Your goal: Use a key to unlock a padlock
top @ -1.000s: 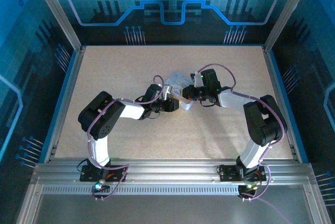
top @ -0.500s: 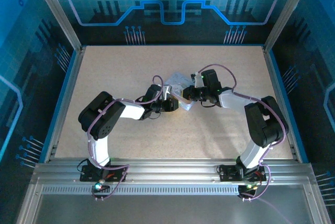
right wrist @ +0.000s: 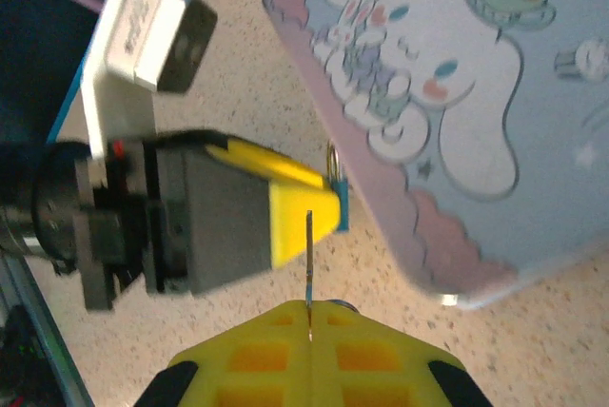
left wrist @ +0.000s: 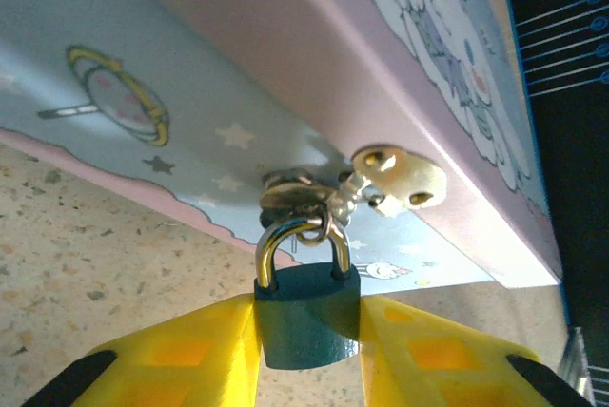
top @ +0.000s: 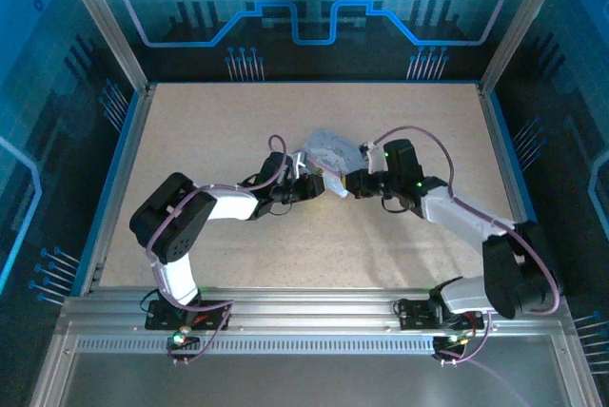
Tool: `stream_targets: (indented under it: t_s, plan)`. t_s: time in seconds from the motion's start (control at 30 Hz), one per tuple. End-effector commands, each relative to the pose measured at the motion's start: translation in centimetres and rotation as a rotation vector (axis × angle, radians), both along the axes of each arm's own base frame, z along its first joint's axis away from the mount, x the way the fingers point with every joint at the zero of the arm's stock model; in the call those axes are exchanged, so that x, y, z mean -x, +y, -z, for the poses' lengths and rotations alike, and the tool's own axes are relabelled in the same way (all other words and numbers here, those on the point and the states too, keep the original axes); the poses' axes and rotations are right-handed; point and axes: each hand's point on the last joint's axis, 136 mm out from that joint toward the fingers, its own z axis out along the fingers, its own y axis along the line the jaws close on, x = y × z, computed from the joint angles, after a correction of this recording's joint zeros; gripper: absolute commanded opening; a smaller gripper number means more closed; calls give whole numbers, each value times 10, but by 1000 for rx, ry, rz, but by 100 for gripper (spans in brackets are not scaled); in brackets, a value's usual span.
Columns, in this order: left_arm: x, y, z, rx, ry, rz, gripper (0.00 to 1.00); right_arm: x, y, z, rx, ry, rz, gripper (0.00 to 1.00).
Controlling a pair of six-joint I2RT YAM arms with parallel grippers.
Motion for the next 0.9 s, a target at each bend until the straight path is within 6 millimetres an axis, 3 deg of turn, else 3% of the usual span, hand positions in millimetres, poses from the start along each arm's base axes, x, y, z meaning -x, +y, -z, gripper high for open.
stream_targets:
  t_s: [0.0,0.27,0.87]
  plan:
    - [6,-7,-21,64,42,-5,31,19,-6,12,60,-26,-47,1]
    - [8,-11,-32,115,73,-4,30,36,5,26,91,-66,-109,1]
    - [2,-14,-32,118,70,-7,29,34,35,60,61,13,-156,1]
